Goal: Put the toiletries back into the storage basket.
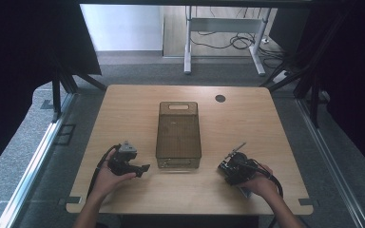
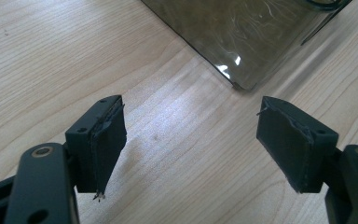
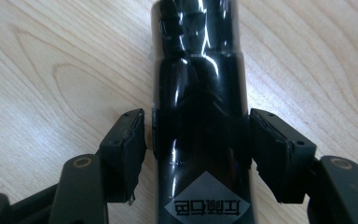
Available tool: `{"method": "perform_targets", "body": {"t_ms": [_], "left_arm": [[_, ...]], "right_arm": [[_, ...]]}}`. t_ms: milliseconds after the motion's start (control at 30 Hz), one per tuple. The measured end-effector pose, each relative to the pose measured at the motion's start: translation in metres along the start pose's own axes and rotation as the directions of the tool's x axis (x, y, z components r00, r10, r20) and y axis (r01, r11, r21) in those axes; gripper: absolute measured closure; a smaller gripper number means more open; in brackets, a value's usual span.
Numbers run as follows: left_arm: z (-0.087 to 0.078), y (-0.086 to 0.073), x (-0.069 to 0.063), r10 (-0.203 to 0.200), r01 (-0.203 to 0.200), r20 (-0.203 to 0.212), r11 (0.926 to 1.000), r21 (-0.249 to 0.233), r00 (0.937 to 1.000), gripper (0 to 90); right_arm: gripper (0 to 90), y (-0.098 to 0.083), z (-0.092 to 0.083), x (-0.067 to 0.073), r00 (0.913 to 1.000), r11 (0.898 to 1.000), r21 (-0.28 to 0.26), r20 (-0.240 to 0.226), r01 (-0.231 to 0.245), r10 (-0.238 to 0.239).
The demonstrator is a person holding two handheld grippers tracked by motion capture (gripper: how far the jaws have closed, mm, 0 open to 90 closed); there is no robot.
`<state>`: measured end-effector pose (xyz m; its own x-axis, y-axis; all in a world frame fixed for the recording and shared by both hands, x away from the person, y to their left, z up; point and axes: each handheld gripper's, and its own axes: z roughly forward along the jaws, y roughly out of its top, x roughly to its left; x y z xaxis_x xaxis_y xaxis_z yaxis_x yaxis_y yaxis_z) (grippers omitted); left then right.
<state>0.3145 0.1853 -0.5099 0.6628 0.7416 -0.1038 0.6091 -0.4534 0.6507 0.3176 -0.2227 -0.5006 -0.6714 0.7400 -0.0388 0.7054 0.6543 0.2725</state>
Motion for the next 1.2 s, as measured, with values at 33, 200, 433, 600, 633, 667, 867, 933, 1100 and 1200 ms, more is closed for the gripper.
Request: {"method": "perform_targets", "body": {"t_ms": [33, 200, 433, 600, 633, 667, 867, 933, 1100, 1200], "left_arm": [[0.000, 0.000, 0.000, -0.001, 0.001, 0.000, 1.0000, 0.000, 1.0000, 24.3], [0.002, 0.000, -0.002, 0.006, -0.006, 0.003, 1.0000, 0.006, 1.0000, 24.3], [0.004, 0.001, -0.005, 0.010, -0.010, 0.006, 0.9999, 0.013, 0.9999, 24.3], [0.004, 0.001, -0.005, 0.010, -0.010, 0.005, 0.9999, 0.013, 0.9999, 24.4], [0.004, 0.001, -0.004, 0.009, -0.009, 0.006, 0.9999, 0.012, 0.9999, 24.3], [0.004, 0.001, -0.004, 0.007, -0.007, 0.004, 0.9999, 0.012, 1.0000, 24.3], [0.003, 0.000, -0.001, 0.003, -0.003, 0.002, 1.0000, 0.006, 1.0000, 24.3], [0.003, 0.000, -0.001, 0.005, -0.005, 0.000, 1.0000, 0.007, 1.0000, 24.4], [0.002, 0.000, -0.002, 0.007, -0.007, 0.001, 1.0000, 0.005, 1.0000, 24.3], [0.003, 0.000, -0.001, 0.006, -0.006, 0.002, 1.0000, 0.006, 1.0000, 24.4]], "right_arm": [[37.7, 0.000, 0.000, 0.000, 1.0000, 1.000, 0.005, 0.000, 0.002, -0.002], [40.6, 0.001, 0.003, -0.001, 1.0000, 1.000, 0.020, -0.004, 0.005, -0.005], [44.5, 0.002, 0.003, -0.007, 0.9993, 0.999, 0.035, -0.036, -0.014, 0.015], [45.5, 0.005, 0.003, -0.008, 0.9989, 0.998, 0.052, -0.042, -0.020, 0.022], [45.7, 0.005, 0.003, -0.009, 0.9986, 0.998, 0.053, -0.047, -0.022, 0.024], [45.9, 0.005, 0.003, -0.010, 0.9981, 0.998, 0.051, -0.056, -0.023, 0.026], [46.3, 0.008, -0.001, -0.014, 0.9951, 0.998, 0.051, -0.085, -0.045, 0.050], [46.3, 0.011, -0.005, -0.014, 0.9949, 0.998, 0.045, -0.086, -0.049, 0.053], [46.5, 0.015, -0.014, -0.015, 0.9908, 0.998, 0.023, -0.117, -0.066, 0.069], [46.6, 0.016, -0.016, -0.017, 0.9861, 0.996, 0.004, -0.142, -0.086, 0.086]]}}
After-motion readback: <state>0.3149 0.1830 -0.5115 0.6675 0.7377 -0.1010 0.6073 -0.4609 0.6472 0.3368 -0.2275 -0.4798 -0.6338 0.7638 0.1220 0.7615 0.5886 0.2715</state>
